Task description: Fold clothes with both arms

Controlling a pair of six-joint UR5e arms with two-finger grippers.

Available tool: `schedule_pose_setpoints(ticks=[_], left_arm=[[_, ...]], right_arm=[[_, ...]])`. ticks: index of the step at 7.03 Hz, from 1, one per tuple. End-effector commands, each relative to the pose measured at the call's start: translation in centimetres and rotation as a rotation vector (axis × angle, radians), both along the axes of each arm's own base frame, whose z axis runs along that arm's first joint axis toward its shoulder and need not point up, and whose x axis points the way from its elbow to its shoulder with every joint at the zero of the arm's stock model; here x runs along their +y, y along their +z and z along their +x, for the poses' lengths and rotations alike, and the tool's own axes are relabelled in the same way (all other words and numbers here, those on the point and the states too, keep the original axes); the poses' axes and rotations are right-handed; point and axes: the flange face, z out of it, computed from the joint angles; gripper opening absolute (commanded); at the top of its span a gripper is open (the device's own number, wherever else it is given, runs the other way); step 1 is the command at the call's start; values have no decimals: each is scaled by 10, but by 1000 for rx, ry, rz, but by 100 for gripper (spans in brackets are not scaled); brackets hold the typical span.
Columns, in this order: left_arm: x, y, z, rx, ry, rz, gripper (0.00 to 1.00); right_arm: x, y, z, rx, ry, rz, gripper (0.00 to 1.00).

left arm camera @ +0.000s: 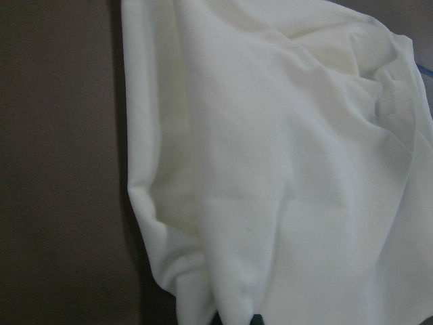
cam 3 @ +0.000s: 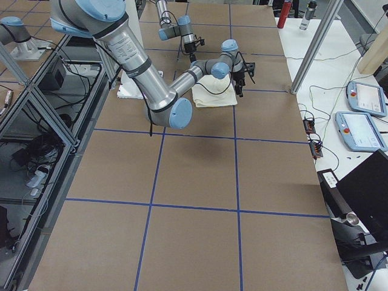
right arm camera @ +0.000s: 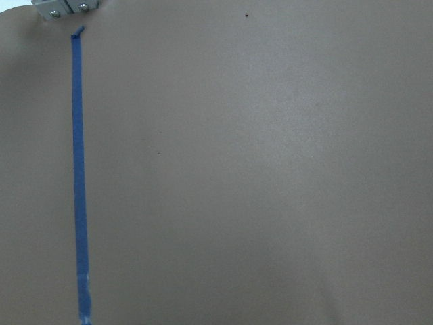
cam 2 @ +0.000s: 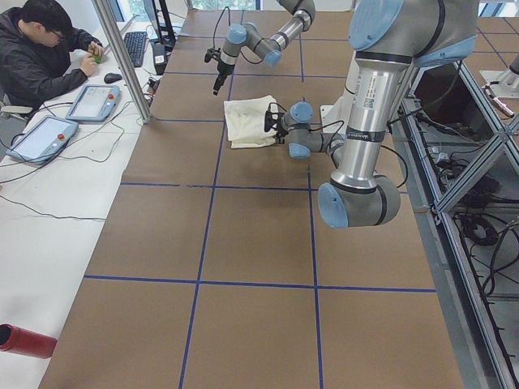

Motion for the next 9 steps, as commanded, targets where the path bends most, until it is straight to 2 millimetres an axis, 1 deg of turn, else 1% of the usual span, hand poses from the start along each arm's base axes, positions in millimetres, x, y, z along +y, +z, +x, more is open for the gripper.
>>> schedule_pose_setpoints(ticks=[1, 3, 4, 5, 6, 7, 8, 9], left_arm=[[1, -9, -4, 16, 2, 9, 100], [-5, -40, -31, 81, -25, 22, 100], [-4, -44, -29, 98, -31, -7, 100], [-5, -44, -21, 95, -40, -51, 100], [-12, -57, 0, 84, -48, -98, 100], [-19, -49, 24, 56, -54, -134, 100], [-19, -42, 23, 45, -54, -133, 100], [-18, -27, 25, 19, -54, -141, 100]], right_arm=[[-1, 0, 2, 1, 1, 4, 100], [-4, 0, 4, 1, 3, 4, 100], [-3, 1, 4, -1, 1, 0, 100], [-3, 0, 4, -3, -2, -1, 100], [-3, 0, 4, -3, -2, -1, 100], [-3, 0, 4, -3, -4, -1, 100], [-2, -1, 5, -4, -7, 4, 100], [-1, 3, 7, 2, -10, 7, 100]])
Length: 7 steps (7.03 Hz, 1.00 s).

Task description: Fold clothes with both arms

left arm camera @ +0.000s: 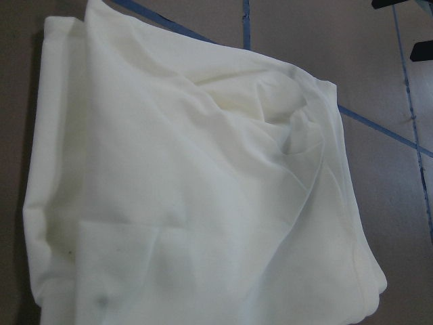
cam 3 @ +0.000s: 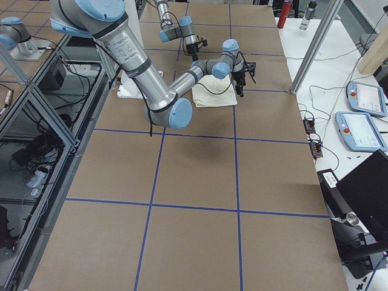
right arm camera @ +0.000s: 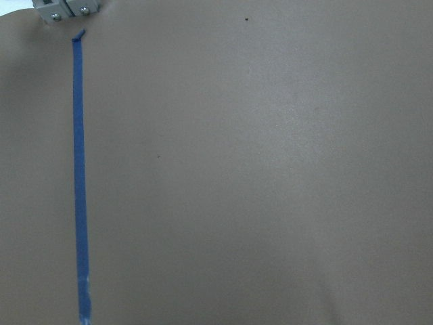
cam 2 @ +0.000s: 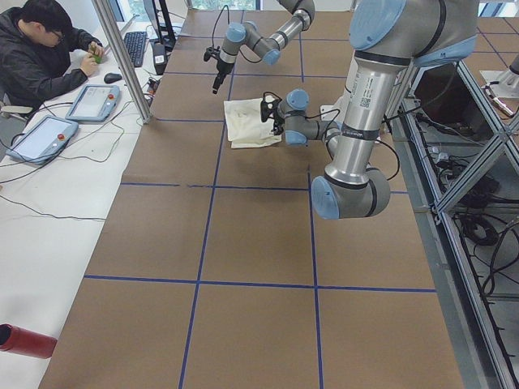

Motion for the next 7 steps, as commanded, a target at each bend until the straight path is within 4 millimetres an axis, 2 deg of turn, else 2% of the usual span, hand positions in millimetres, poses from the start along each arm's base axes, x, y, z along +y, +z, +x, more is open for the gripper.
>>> schedule_pose_setpoints(ticks=[1, 3, 5, 6, 7], left_arm=[[0, 22, 3, -39, 2, -17, 100], [3, 38, 1, -59, 7, -24, 100], [5, 38, 1, -59, 8, -24, 100], [5, 24, -5, -33, 13, -16, 100], [10, -11, -23, 12, 11, 4, 100]], right_arm=[[1, 3, 2, 4, -3, 4, 100], [2, 4, 2, 4, -6, 4, 100], [2, 2, 2, 3, -6, 5, 100], [1, 2, 3, 3, -4, 5, 100], [-1, 2, 6, 4, -13, 10, 100]])
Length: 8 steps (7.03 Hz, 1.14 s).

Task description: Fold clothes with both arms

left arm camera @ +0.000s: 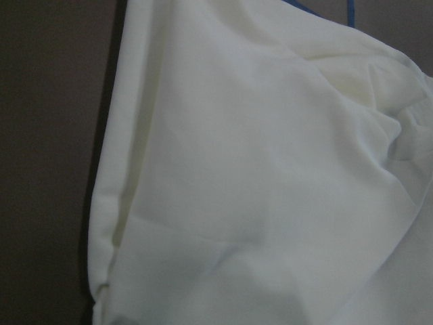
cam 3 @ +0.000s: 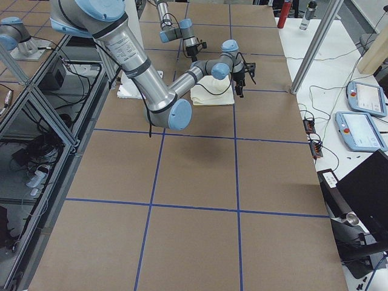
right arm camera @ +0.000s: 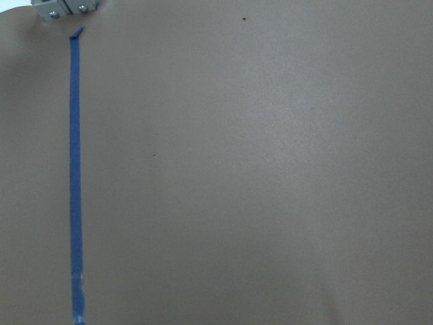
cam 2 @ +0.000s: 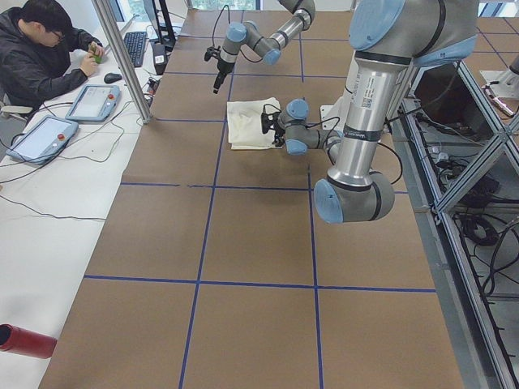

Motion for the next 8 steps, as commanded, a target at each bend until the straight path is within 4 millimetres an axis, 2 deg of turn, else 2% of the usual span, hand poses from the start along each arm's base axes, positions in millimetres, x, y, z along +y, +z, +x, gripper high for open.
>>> schedule_pose_setpoints(ticks=[1, 2, 3, 4, 5, 6, 7, 8], left_arm=[[-7, -52, -14, 19, -17, 8, 100], [-28, -69, -16, -5, -50, 1, 100], [-48, -73, -27, -24, -84, -6, 100], [-64, -76, -40, -45, -38, 35, 100], [-82, -77, -67, -61, 13, 113, 100], [-94, -73, -91, -85, 44, 190, 100], [-109, -56, -112, -119, 72, 226, 100], [-118, -50, -124, -135, 75, 245, 100]], right_arm=[[-4, 0, 6, -3, -31, 3, 100], [-10, 0, 15, -10, -55, -1, 100], [-11, -4, 18, -20, -71, 5, 100], [-3, -13, 26, -46, -63, 14, 100], [13, -22, 28, -78, -62, 20, 100], [36, -29, 15, -113, -63, -2, 100], [59, -34, -3, -149, -50, -44, 97], [84, -32, -27, -200, -60, -26, 84]])
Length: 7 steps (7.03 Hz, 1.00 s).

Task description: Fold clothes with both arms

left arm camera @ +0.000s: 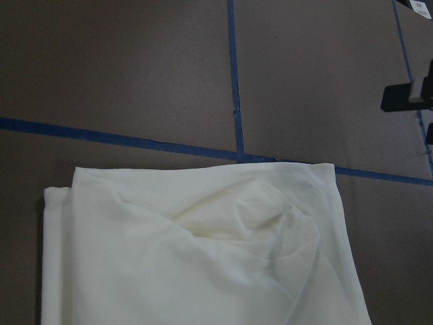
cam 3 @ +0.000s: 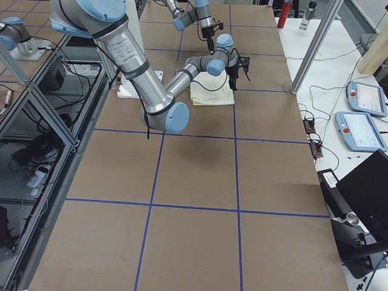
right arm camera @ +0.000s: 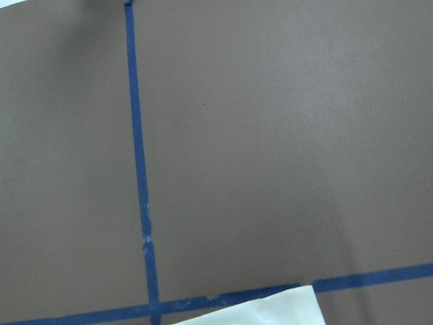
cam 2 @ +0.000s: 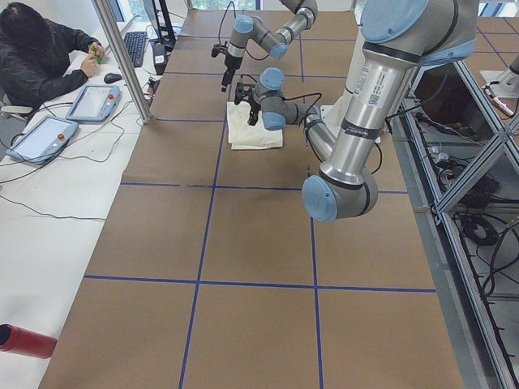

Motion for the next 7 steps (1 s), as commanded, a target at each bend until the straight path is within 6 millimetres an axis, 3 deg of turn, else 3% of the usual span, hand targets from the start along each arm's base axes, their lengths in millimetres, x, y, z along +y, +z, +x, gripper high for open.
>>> schedule_pose_setpoints(ticks=[1, 3, 4, 7], left_arm=[[-14, 13, -22, -29, 11, 33, 100], [-13, 13, -23, -27, 8, 34, 100], [-13, 13, -23, -26, 8, 33, 100], [-13, 13, -23, -26, 7, 27, 100]], right_arm=[[52, 38, -38, -89, 11, 45, 76], [60, 56, -52, -75, -4, 37, 64], [62, 64, -62, -56, -7, 31, 61], [61, 70, -63, -18, -4, 14, 58]])
